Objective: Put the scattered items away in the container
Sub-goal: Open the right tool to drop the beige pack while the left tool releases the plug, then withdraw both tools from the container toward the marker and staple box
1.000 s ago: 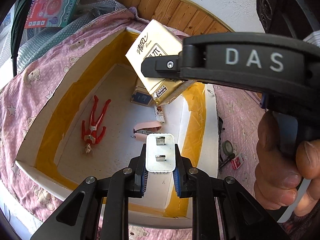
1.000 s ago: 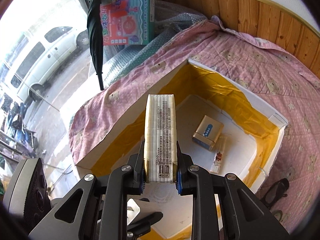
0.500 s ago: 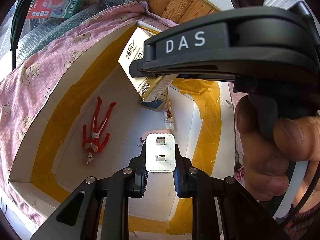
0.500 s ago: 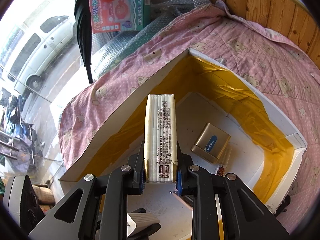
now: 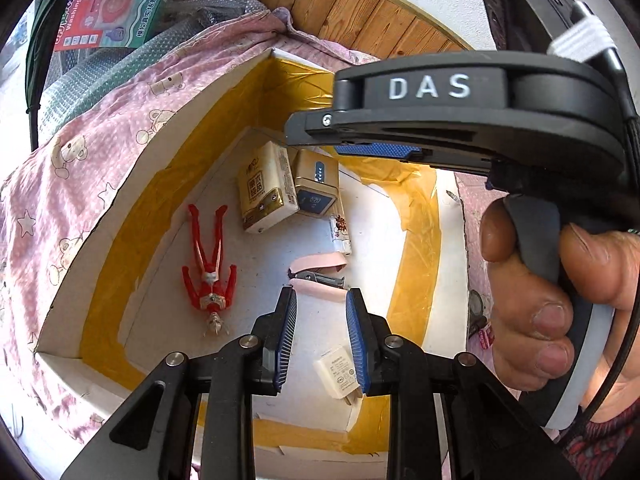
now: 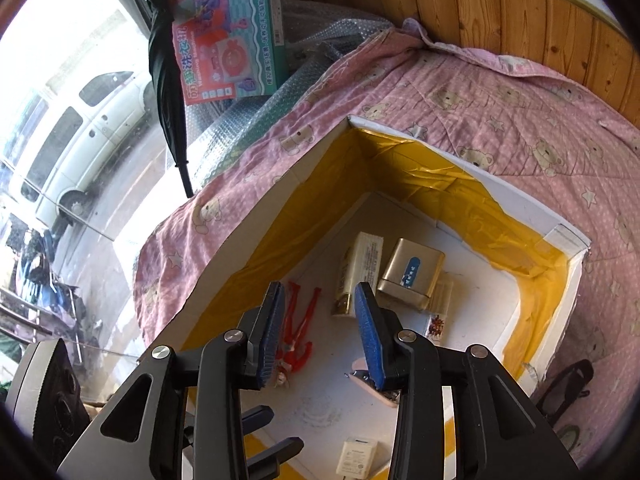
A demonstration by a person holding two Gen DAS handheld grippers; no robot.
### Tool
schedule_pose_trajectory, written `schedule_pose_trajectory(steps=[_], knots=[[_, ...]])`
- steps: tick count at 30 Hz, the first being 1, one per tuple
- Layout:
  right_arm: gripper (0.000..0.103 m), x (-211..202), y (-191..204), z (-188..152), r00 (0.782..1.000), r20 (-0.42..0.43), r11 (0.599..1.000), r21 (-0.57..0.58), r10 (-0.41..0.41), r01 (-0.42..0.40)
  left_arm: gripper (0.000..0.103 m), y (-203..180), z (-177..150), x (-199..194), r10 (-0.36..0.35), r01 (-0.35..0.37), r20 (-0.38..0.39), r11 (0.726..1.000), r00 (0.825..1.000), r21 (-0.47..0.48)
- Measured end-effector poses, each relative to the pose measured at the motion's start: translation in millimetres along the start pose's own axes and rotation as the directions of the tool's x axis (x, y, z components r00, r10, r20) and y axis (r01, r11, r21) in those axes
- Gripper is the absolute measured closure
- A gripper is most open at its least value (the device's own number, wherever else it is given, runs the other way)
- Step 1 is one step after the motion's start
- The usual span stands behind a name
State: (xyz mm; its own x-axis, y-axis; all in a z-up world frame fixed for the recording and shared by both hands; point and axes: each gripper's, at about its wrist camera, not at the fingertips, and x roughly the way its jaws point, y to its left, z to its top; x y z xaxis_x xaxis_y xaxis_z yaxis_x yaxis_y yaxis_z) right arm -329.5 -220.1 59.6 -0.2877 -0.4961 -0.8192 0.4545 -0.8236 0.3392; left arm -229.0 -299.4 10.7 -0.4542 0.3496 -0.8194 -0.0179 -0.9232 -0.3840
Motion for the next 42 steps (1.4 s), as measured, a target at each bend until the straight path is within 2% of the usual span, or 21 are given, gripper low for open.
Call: schedule_pose_trajectory(steps=[12,24,34,42], knots=[[0.064,-66.1,12.2,-55.2,0.985,0.162,0.997,0.039,0.058,-0.065,0.076,-24.5,-23.3,-24.9,0.013,-0.014,0.020,0.998,1.000,0.061],[0.064,-122.1,-17.3,-137.3,0.946,0.310,0.969,0.191,0.094,-0.158,0.076,-51.9,-51.3,-48.7,0.021,-0.025,0.032,0.990,0.999,0.140],[0.065,-151.8,-47.8,-190.0,0.925,0.374,0.947,0.266,0.073,-0.182,0.076,-88.8,-70.4,-59.6,0.003,-0.012,0.040,0.974,0.999,0.227],[0.065,-155.1,-87.0,-227.4,0.929,0.370,0.918,0.356,0.030,-0.172,0.076,-122.3,-85.5,-47.4,-0.022,0.021,0.002,0.956,1.000,0.293]])
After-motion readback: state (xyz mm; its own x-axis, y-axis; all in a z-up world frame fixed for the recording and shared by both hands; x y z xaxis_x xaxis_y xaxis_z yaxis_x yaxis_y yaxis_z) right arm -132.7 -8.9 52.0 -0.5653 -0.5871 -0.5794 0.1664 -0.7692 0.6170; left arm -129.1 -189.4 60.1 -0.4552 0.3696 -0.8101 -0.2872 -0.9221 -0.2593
